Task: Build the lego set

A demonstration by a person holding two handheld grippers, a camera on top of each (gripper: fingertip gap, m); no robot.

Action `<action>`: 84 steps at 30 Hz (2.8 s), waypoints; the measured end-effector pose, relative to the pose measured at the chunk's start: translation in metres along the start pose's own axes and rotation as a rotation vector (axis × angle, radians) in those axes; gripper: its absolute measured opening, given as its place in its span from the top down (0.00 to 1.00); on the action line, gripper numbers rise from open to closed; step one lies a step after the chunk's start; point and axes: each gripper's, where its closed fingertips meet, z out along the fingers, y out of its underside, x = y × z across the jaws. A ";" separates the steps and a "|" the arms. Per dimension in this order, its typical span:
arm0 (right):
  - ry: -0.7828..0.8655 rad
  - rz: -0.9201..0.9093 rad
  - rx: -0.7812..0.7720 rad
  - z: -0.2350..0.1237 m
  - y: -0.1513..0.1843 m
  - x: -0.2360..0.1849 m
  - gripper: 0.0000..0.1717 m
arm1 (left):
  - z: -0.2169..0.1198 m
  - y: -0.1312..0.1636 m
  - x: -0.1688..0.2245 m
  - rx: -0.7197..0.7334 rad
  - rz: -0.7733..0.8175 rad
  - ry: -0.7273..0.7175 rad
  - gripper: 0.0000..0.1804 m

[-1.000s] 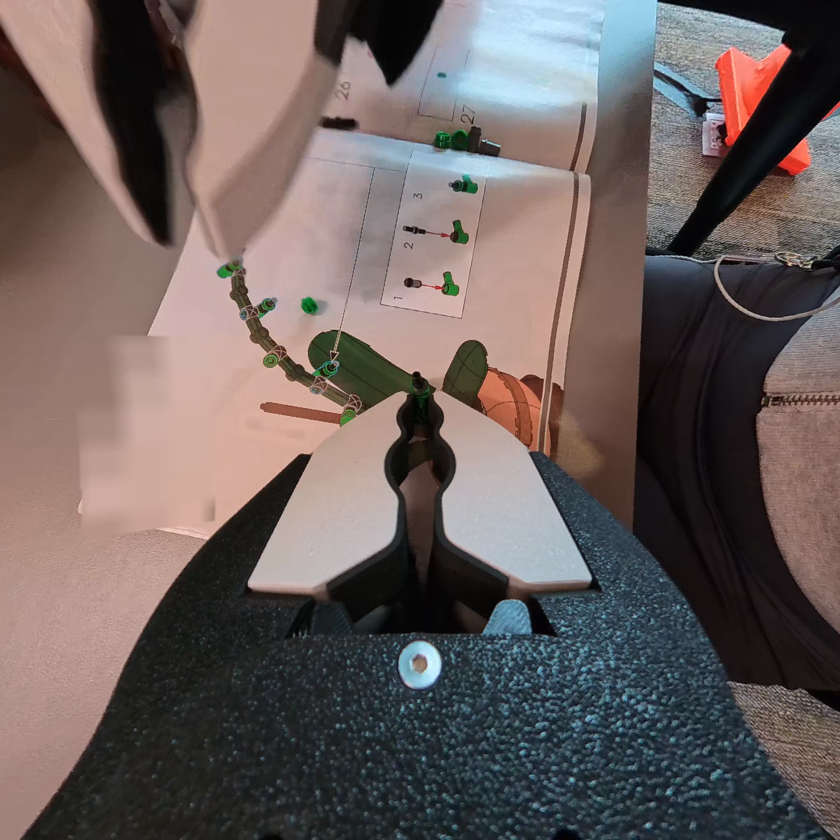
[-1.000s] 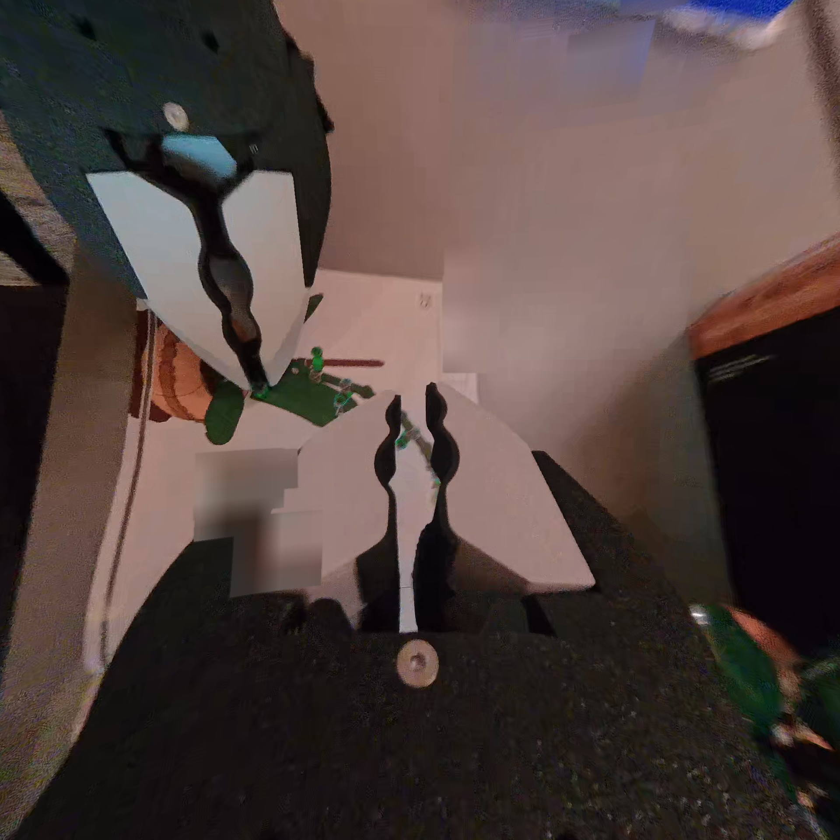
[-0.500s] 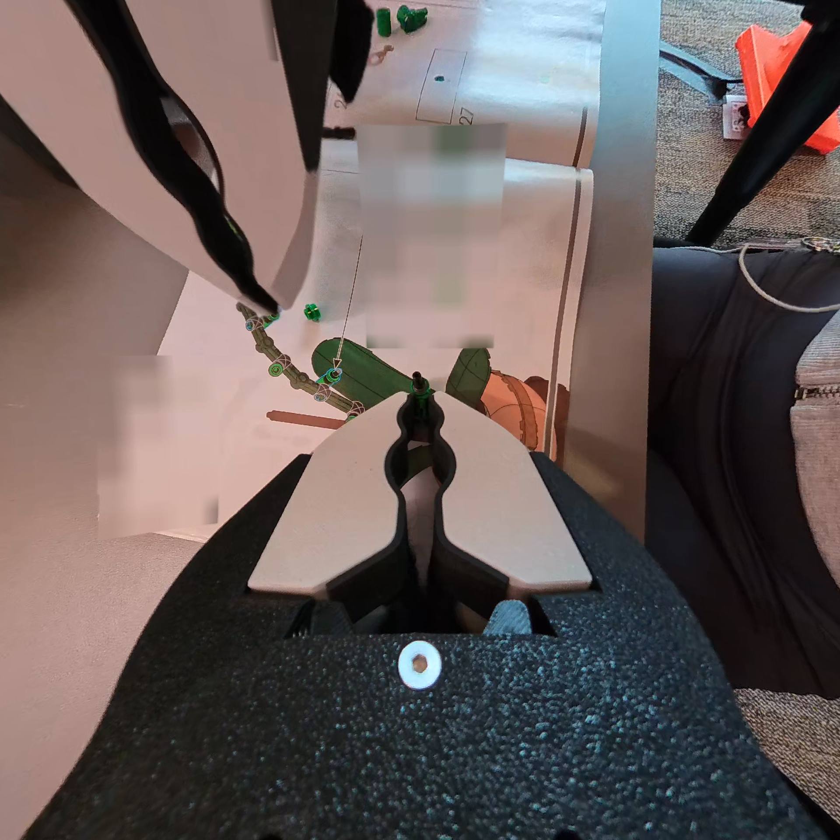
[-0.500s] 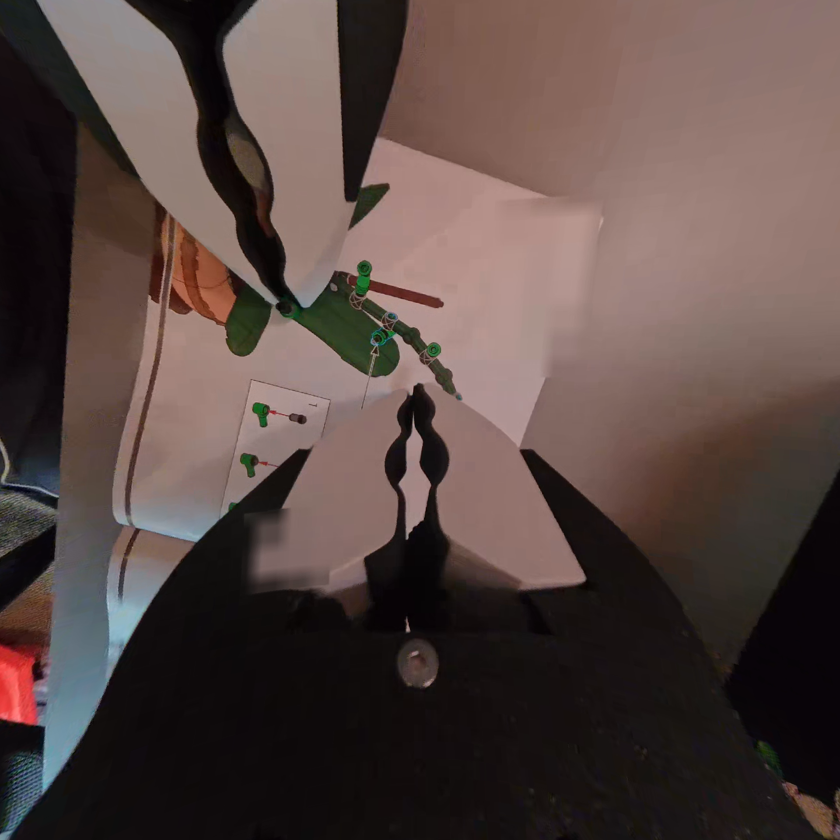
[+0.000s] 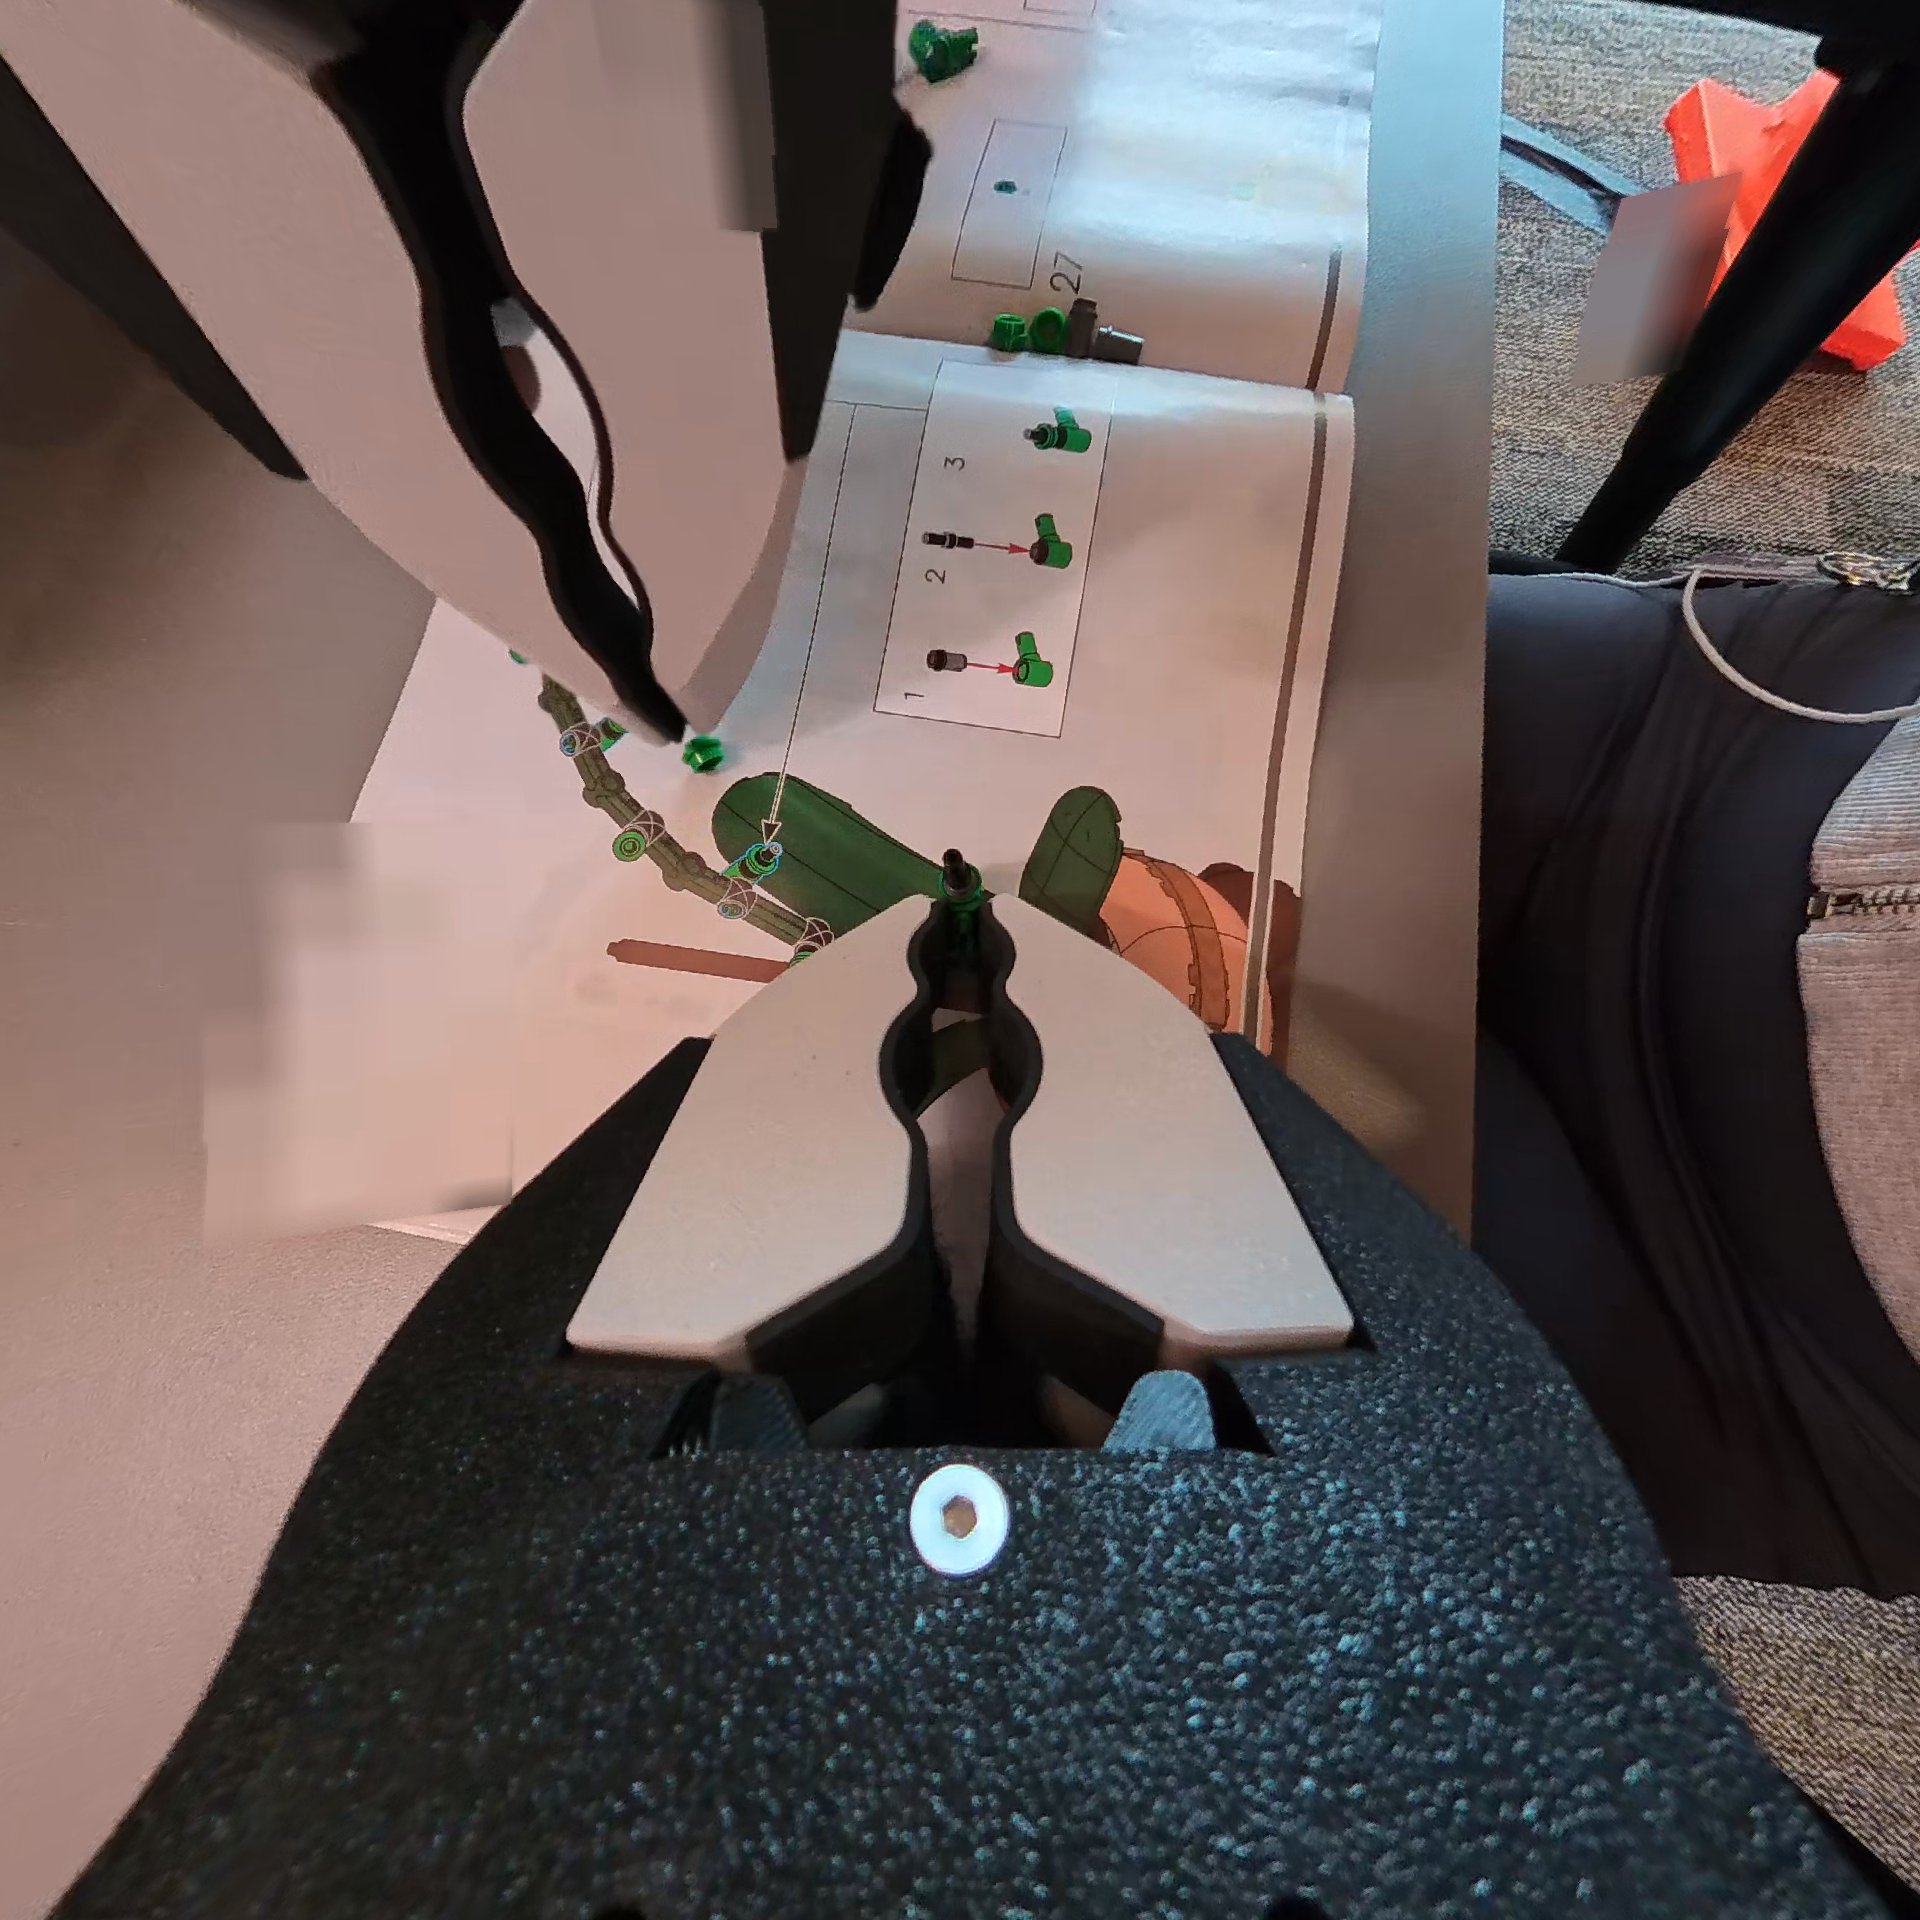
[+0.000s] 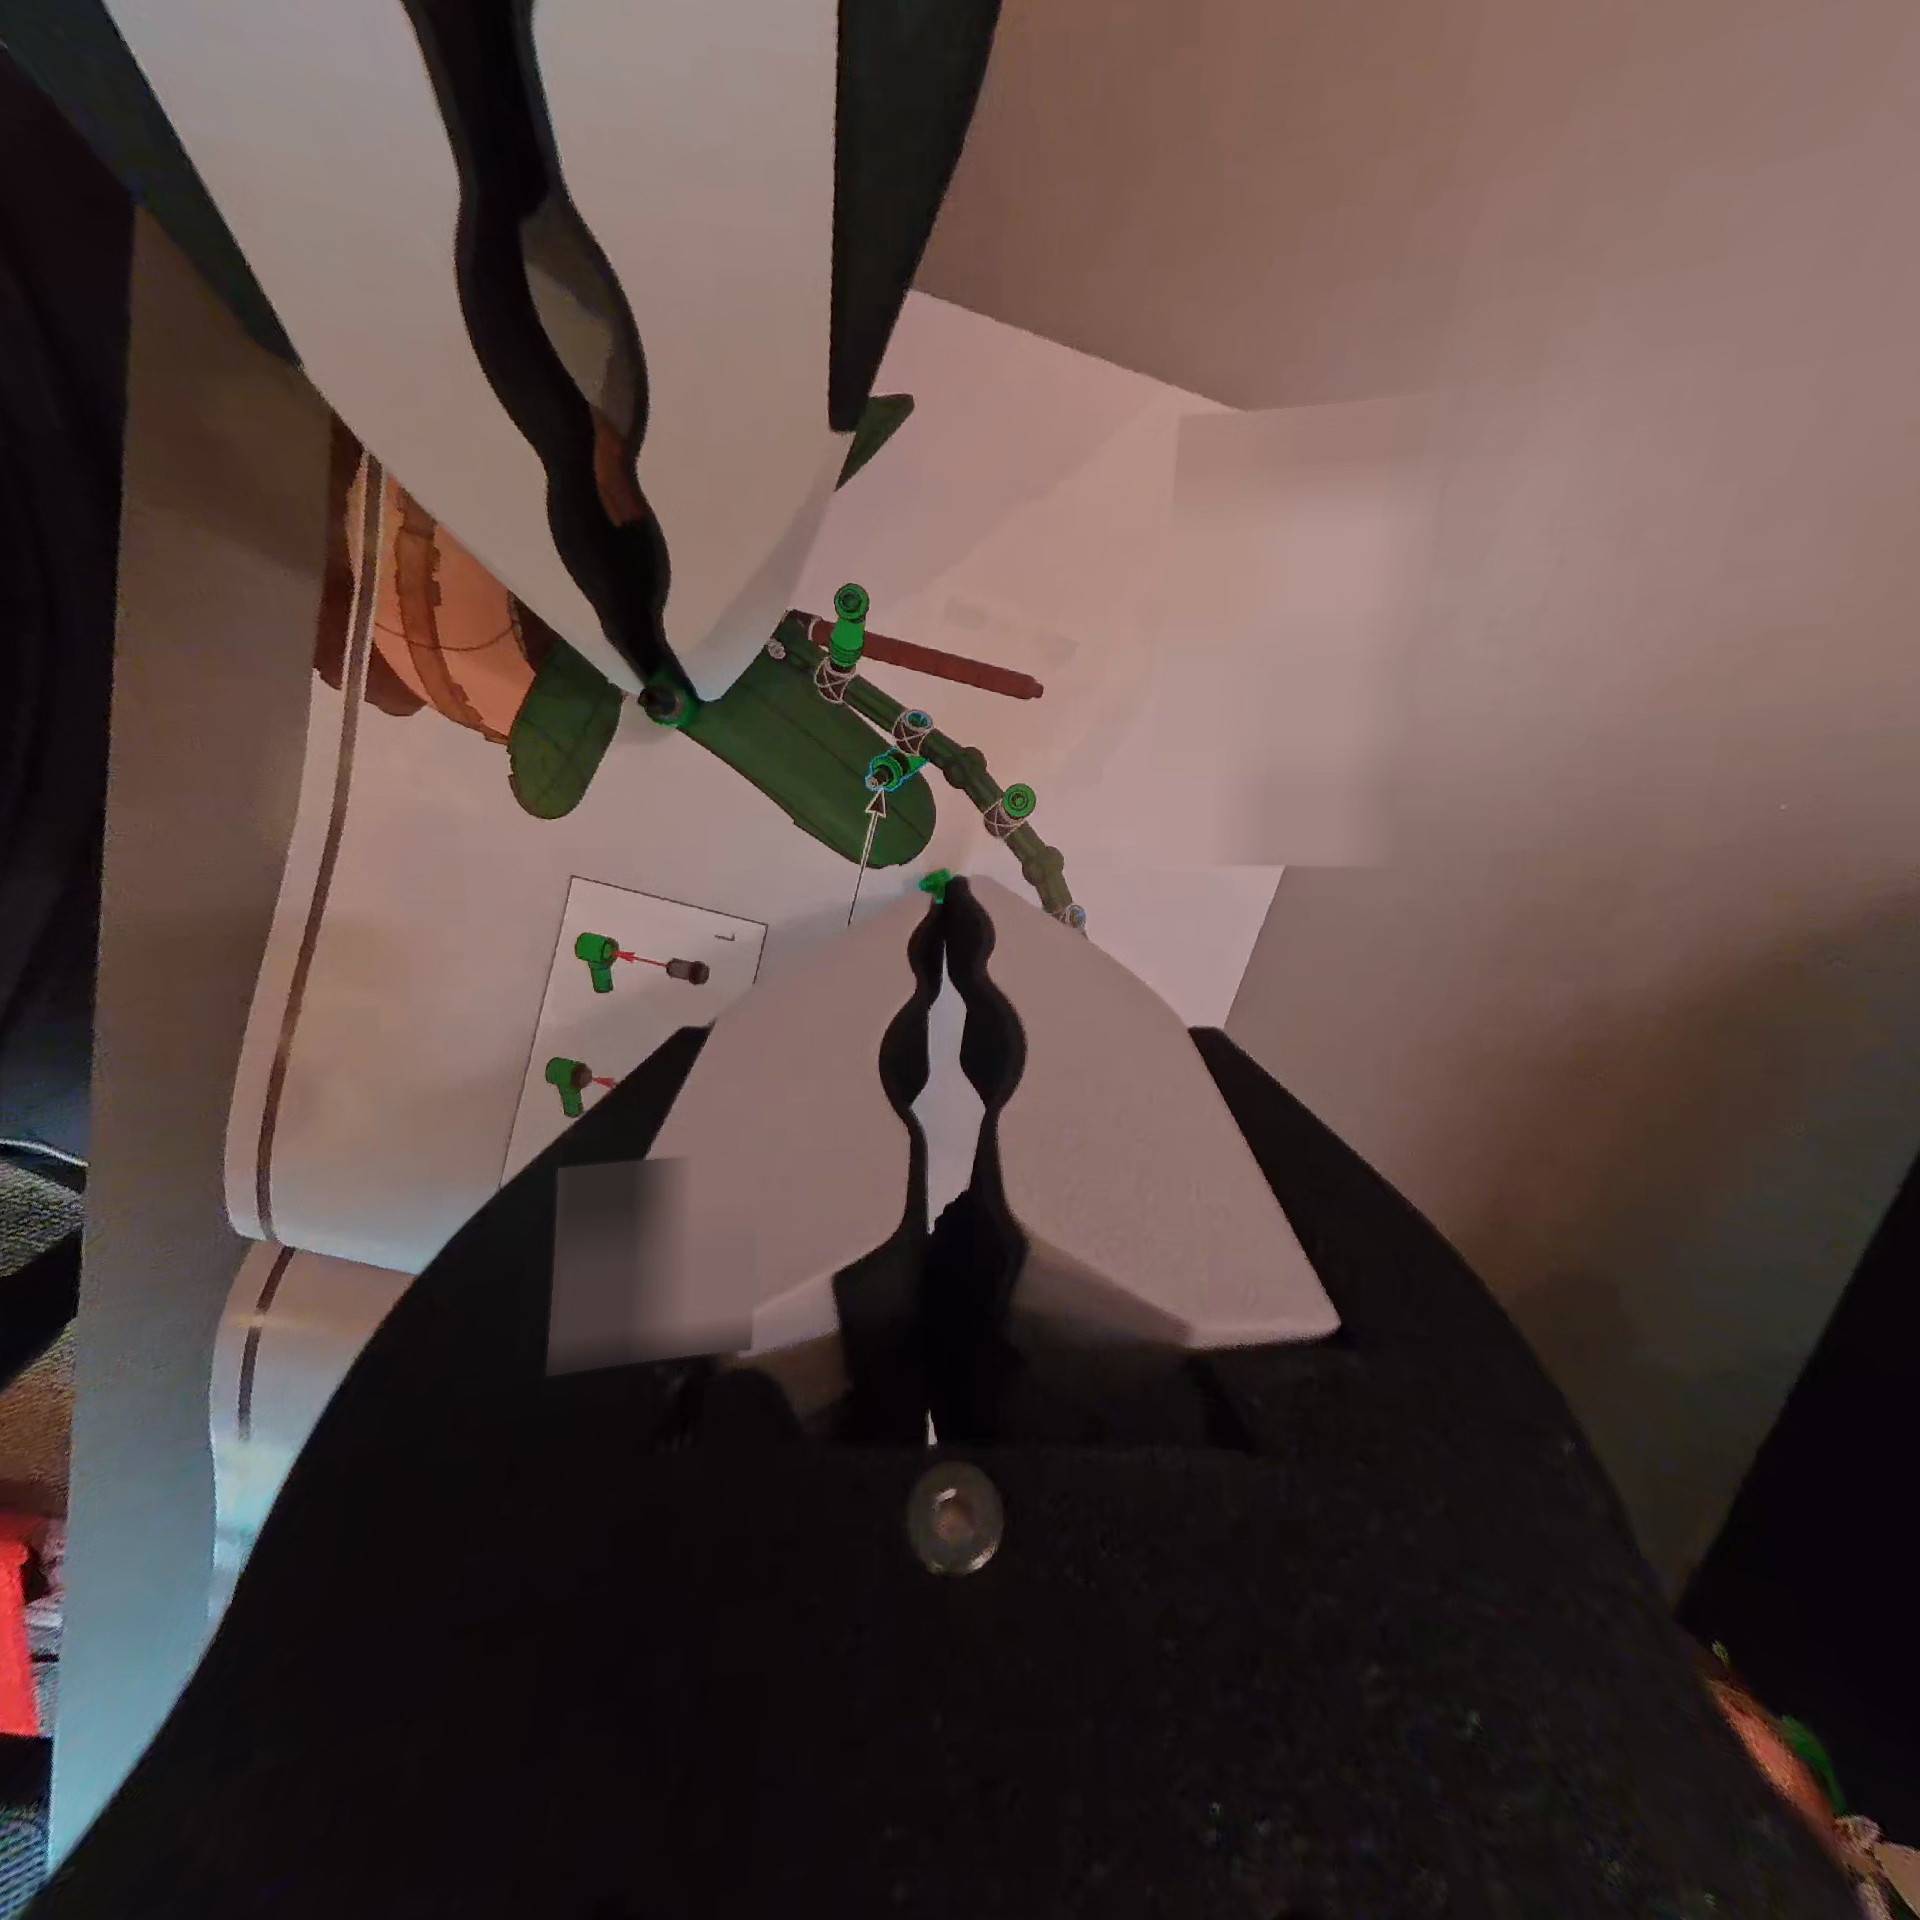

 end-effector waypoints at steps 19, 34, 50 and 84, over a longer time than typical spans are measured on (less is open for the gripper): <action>-0.014 -0.028 0.064 0.009 -0.025 -0.007 0.92 | -0.003 0.003 -0.002 -0.016 0.004 -0.004 0.98; -0.076 -0.057 -0.035 0.020 -0.026 -0.006 0.94 | -0.013 0.008 -0.009 0.003 0.007 -0.008 0.98; -0.073 -0.030 -0.013 0.018 -0.021 -0.008 0.97 | -0.014 0.003 -0.014 0.067 0.064 -0.045 0.98; -0.060 0.101 0.098 0.001 -0.034 -0.036 0.96 | 0.002 0.000 -0.011 -0.009 -0.012 -0.072 0.98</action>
